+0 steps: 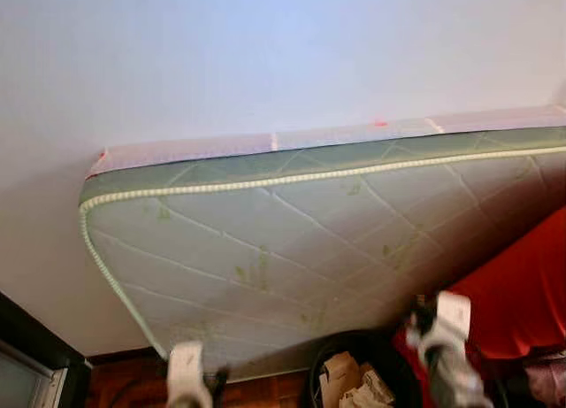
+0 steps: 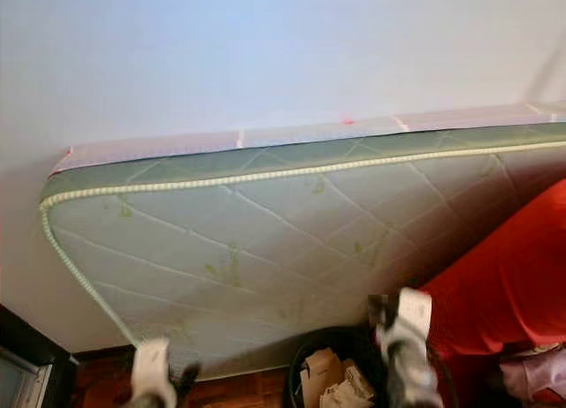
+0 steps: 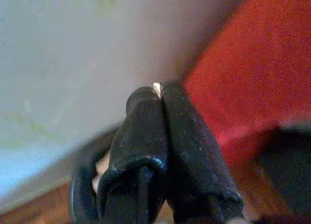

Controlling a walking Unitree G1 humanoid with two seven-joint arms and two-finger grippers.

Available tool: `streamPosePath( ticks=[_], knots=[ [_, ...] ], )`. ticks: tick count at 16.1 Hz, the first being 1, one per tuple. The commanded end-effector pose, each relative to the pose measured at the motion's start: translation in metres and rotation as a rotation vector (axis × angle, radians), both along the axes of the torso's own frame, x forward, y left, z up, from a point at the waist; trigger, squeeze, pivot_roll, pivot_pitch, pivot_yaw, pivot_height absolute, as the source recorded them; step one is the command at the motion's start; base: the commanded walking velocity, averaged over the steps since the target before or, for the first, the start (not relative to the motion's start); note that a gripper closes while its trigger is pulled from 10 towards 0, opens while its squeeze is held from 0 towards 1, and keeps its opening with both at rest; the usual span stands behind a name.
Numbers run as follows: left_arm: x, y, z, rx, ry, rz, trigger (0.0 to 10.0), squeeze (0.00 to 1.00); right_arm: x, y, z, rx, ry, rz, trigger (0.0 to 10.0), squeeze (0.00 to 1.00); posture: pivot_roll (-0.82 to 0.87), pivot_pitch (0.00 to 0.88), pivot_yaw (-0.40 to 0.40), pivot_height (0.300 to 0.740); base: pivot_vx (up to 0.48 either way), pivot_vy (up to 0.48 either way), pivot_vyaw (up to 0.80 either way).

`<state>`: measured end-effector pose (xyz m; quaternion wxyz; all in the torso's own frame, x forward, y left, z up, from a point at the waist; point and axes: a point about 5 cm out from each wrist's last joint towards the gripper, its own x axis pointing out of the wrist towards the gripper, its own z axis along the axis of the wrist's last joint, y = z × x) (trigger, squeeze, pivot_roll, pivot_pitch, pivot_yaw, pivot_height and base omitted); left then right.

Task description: Clean up the room

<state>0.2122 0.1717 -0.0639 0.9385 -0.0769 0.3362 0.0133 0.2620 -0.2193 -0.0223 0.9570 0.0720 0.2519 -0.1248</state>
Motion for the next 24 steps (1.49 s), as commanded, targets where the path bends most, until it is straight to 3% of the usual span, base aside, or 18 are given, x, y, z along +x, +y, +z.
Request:
streamPosePath(
  ticks=[1,3,6,10,11,12,13,20,24],
  knots=[
    [0.007,-0.004,0.005,-0.004,-0.039,-0.004,10.0,0.0,0.001,-0.007,0.003,0.005,-0.014,-0.038,10.0,0.0,0.15,0.051,-0.041,0.736,0.0,0.0,0.0],
    [0.013,-0.008,0.009,-0.007,-0.06,-0.006,10.0,0.0,0.002,-0.009,0.004,0.003,-0.016,-0.035,10.0,0.0,0.15,0.06,-0.045,0.736,0.0,0.0,0.0],
    [0.011,-0.007,0.008,-0.007,-0.07,0.006,10.0,0.0,-0.01,-0.014,-0.004,-0.012,0.027,-0.051,10.0,0.0,0.16,0.076,-0.05,0.736,0.0,0.0,0.0],
    [0.007,-0.004,0.007,-0.004,-0.085,0.02,10.0,0.0,-0.011,-0.01,-0.006,0.011,0.019,-0.038,10.0,0.0,0.17,0.076,-0.051,0.736,0.0,0.0,0.0],
    [0.007,-0.003,0.008,-0.003,-0.09,0.02,10.0,0.0,-0.01,-0.007,-0.006,0.027,0.015,-0.026,10.0,0.24,0.17,0.071,-0.049,0.736,0.0,0.0,0.0],
    [0.008,-0.003,0.009,-0.003,-0.096,0.019,10.0,0.0,-0.009,-0.004,-0.006,0.049,0.01,-0.016,10.0,0.73,0.16,0.068,-0.047,0.736,0.0,0.0,0.0],
    [0.009,-0.004,0.009,-0.003,-0.101,0.016,10.0,0.0,-0.009,-0.003,-0.006,0.054,0.01,-0.008,10.0,0.81,0.16,0.066,-0.046,0.736,0.0,0.0,0.0],
    [0.013,-0.005,0.012,-0.001,-0.114,0.014,10.0,0.0,-0.009,0.007,-0.009,0.104,0.025,0.051,10.0,0.84,0.17,0.069,-0.05,0.736,0.0,0.0,0.0],
    [0.012,-0.004,0.011,0.001,-0.107,0.017,10.0,0.0,-0.012,0.023,-0.015,0.146,0.049,0.123,10.0,0.85,0.17,0.074,-0.053,0.736,0.0,0.0,0.0]
  ],
)
